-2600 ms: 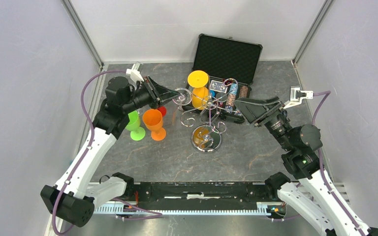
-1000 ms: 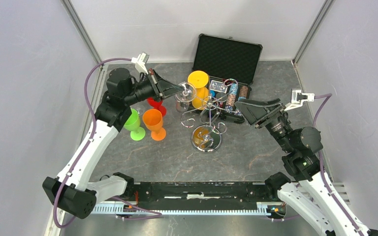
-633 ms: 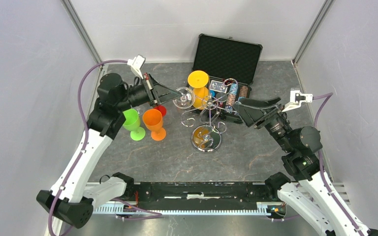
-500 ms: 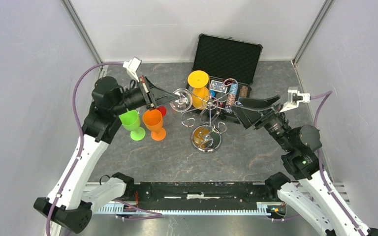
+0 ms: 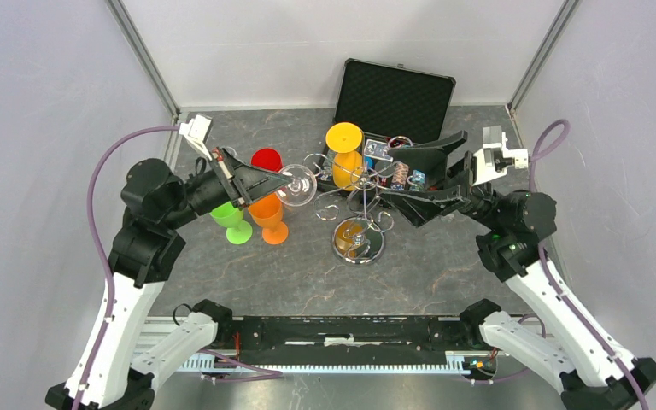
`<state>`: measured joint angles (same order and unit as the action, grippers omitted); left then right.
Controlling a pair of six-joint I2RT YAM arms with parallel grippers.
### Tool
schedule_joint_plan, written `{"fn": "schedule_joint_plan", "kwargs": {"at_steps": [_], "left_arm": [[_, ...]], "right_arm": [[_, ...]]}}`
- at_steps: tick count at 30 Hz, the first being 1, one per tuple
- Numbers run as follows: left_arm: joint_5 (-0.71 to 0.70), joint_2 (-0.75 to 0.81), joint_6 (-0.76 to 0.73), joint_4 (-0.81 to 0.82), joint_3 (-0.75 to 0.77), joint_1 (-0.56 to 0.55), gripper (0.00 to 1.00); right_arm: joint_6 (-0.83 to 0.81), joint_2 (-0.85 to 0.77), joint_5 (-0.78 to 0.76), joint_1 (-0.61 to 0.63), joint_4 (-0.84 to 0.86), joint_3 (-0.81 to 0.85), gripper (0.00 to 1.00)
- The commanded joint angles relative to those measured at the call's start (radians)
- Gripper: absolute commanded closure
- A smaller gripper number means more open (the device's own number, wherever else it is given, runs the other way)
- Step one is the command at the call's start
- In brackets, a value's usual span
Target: Take the wine glass off the wine glass rack
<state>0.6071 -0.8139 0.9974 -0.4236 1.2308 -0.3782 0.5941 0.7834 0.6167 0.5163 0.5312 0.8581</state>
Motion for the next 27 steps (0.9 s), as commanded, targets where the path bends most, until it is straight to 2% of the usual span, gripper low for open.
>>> {"fn": "schedule_joint_plan", "kwargs": {"at_steps": [1, 5, 9, 16, 21, 27], "left_arm": [[-0.026, 0.018, 0.121, 0.049, 0.072, 0.000, 0.98], [-0.054, 0.010, 0.173, 0.048, 0.110, 0.001, 0.98], [-0.092, 0.008, 0.204, 0.035, 0.135, 0.000, 0.98], [-0.154, 0.022, 0.238, 0.011, 0.151, -0.001, 0.98], [-0.172, 0.037, 0.255, -0.003, 0.140, 0.001, 0.98], [-0.192, 0.071, 0.276, -0.001, 0.115, -0.001, 0.98]], "right_arm": [[-0.072, 0.088, 0.079, 0.039, 0.130, 0.098, 0.06], [-0.235, 0.186, 0.029, 0.134, 0.029, 0.191, 0.07], [-0.440, 0.261, -0.096, 0.241, -0.135, 0.289, 0.09], [-0.729, 0.343, -0.332, 0.451, -0.229, 0.338, 0.12], [-0.806, 0.391, -0.364, 0.544, -0.183, 0.334, 0.19], [-0.785, 0.446, -0.393, 0.579, -0.101, 0.340, 0.33]]}}
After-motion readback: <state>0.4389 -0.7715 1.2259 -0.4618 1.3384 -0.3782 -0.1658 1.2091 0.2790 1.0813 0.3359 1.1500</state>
